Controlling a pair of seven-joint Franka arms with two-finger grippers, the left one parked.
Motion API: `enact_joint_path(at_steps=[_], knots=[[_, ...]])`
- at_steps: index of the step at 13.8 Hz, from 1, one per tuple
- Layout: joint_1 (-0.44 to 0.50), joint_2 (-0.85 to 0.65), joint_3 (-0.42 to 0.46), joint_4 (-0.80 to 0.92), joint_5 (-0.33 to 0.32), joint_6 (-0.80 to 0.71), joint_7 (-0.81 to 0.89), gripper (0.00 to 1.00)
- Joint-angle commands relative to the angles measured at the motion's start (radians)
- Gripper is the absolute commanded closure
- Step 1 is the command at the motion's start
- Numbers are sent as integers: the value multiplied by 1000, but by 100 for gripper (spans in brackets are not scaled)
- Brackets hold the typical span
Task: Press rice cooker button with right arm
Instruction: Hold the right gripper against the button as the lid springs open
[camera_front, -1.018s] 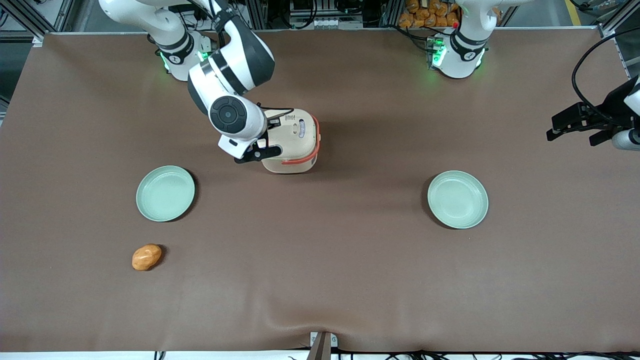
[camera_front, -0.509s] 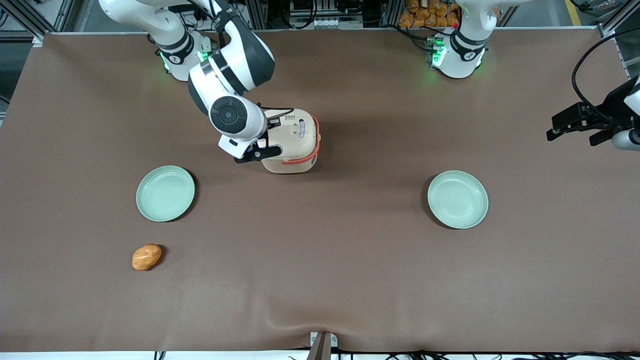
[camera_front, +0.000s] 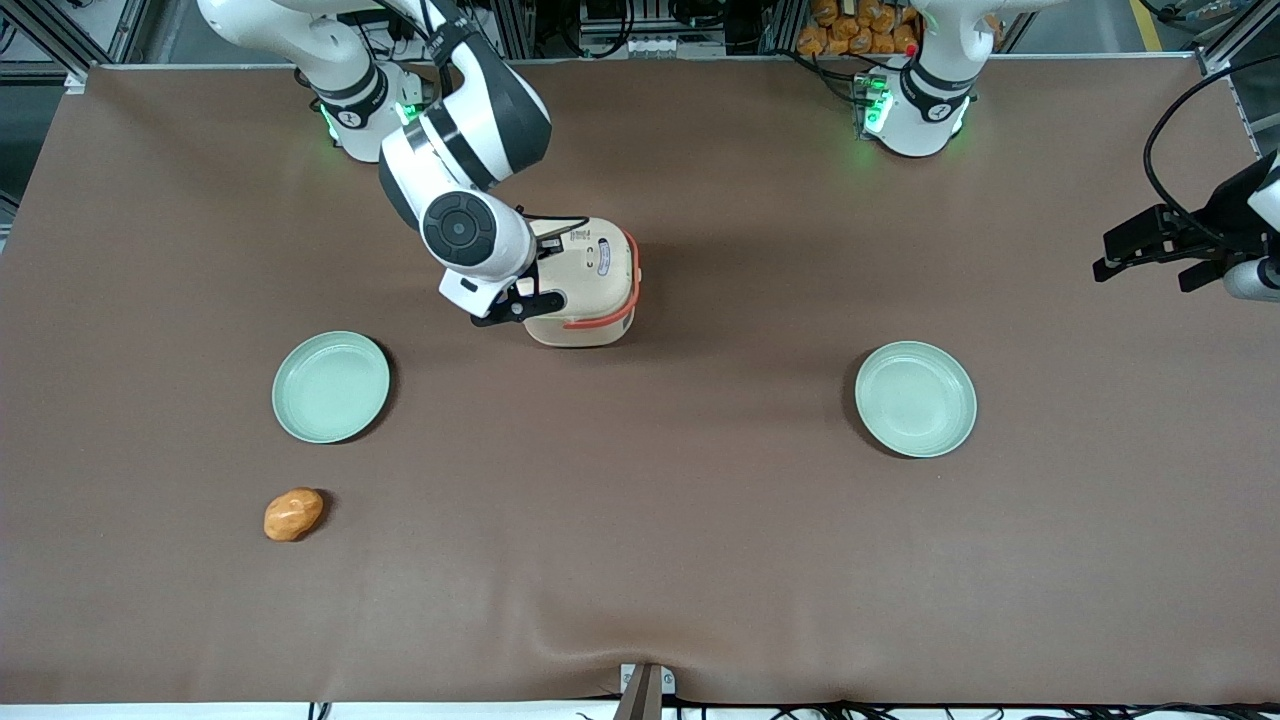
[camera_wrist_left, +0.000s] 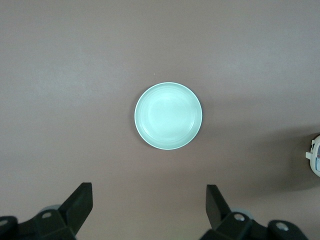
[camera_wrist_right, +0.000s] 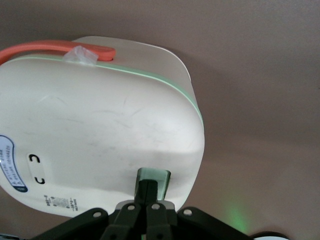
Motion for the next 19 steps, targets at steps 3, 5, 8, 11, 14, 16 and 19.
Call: enact_joint_path(at_steps=[3, 5, 8, 11, 14, 16, 19], knots=[[12, 0, -3, -29, 8, 30, -16, 98], [12, -1, -3, -28, 8, 30, -16, 98], [2, -21, -2, -18, 8, 15, -16, 96], [-5, -38, -2, 31, 10, -48, -16, 95], [-13, -64, -2, 81, 37, -122, -14, 94], [-42, -89, -2, 126, 108, -186, -17, 93], [-68, -103, -3, 251, 160, -319, -14, 88]])
